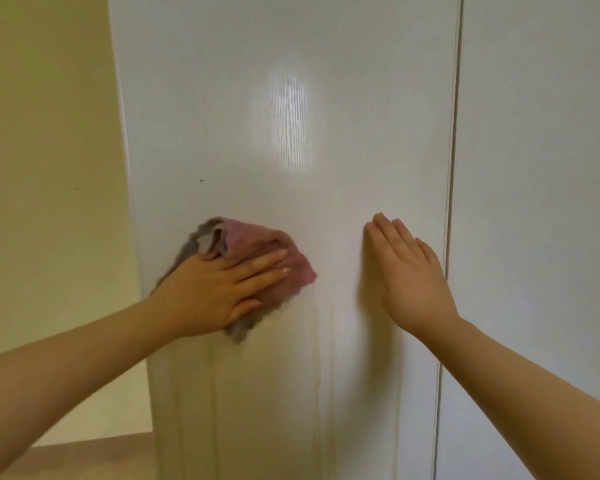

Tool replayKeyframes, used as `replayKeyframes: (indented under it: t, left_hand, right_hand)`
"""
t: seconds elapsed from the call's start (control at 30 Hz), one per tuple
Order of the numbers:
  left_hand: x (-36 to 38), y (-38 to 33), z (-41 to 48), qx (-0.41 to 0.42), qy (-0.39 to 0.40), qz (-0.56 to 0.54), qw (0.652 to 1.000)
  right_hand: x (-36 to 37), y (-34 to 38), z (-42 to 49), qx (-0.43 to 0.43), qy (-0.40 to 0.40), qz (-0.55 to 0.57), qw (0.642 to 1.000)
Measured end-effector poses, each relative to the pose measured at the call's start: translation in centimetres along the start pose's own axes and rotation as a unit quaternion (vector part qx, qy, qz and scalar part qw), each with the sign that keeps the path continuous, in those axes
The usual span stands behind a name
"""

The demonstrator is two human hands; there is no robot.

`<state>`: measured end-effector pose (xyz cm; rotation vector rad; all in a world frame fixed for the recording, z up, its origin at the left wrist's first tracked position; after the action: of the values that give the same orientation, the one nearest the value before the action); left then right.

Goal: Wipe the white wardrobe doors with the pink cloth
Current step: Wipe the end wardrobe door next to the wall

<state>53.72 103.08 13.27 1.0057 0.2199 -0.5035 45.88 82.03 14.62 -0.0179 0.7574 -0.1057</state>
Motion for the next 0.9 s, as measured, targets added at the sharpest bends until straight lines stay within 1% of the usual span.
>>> replayKeyframes:
  t: [0.07,0.13,0.2,0.27,0.33,0.37,0.43,0.5,0.57,0.63,0.7,0.8,0.9]
  left_hand:
    - [-0.6,3.1,-5.2,-0.012,0.029,0.008,0.999]
    - [-1.4,4.9,-8.0,-0.014,0.056,0.025,0.998]
    - [-1.1,4.5,-6.9,-0.023,0.038,0.027,0.999]
    - [-0.5,2.9,-3.9,-0.043,0.000,0.027,0.999]
    - [0.1,1.4,-0.9,-0.064,-0.015,0.013,0.998]
    - [0.2,1.2,0.1,-0.071,-0.011,0.007,0.997]
    - [0.1,1.6,-0.9,-0.070,0.016,-0.005,0.997]
    - [-0.2,2.9,-4.6,-0.060,0.025,-0.005,0.998]
    - [-0.2,4.6,-9.4,-0.076,0.030,-0.004,0.997]
    - [-0.7,5.7,-12.1,-0.103,0.037,-0.008,0.994]
    - [-0.7,5.5,-11.7,-0.108,0.032,-0.002,0.994]
    - [-1.0,4.0,-7.1,-0.106,0.007,0.014,0.994]
    - [-0.2,2.5,-5.7,-0.157,-0.039,0.013,0.987]
  right_hand:
    - [-0.1,1.4,0.4,-0.022,-0.012,0.004,1.000]
    - [0.0,3.2,0.9,-0.054,-0.033,0.017,0.998]
    - [-0.2,4.3,1.2,-0.066,-0.081,0.016,0.994]
    - [-0.4,5.5,1.8,-0.091,-0.137,0.031,0.986]
    - [-0.6,7.3,2.6,-0.103,-0.165,0.042,0.980]
    - [-0.8,8.2,3.0,-0.109,-0.174,0.048,0.977]
    - [-0.6,10.1,3.4,-0.124,-0.182,0.047,0.974]
    - [-0.2,11.1,3.4,-0.132,-0.187,0.033,0.973]
    - [0.0,11.7,3.4,-0.131,-0.189,0.024,0.973]
    - [-0.1,12.0,3.6,-0.123,-0.190,0.026,0.974]
    - [-0.2,11.9,3.7,-0.112,-0.186,0.028,0.976]
    - [-0.4,11.4,3.7,-0.094,-0.193,0.021,0.977]
    - [0.0,11.9,3.3,-0.098,-0.194,0.019,0.976]
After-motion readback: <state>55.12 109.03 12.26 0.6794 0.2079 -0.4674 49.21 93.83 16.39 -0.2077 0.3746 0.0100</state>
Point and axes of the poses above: each hand's wrist, its own z-axis towards the middle knuckle, its own x-axis out of the palm, y = z × x, the point moved 6 cm from there along z, towards the middle knuckle, and after that the axes turned 5 degrees about -z, right-handed, at the moved point
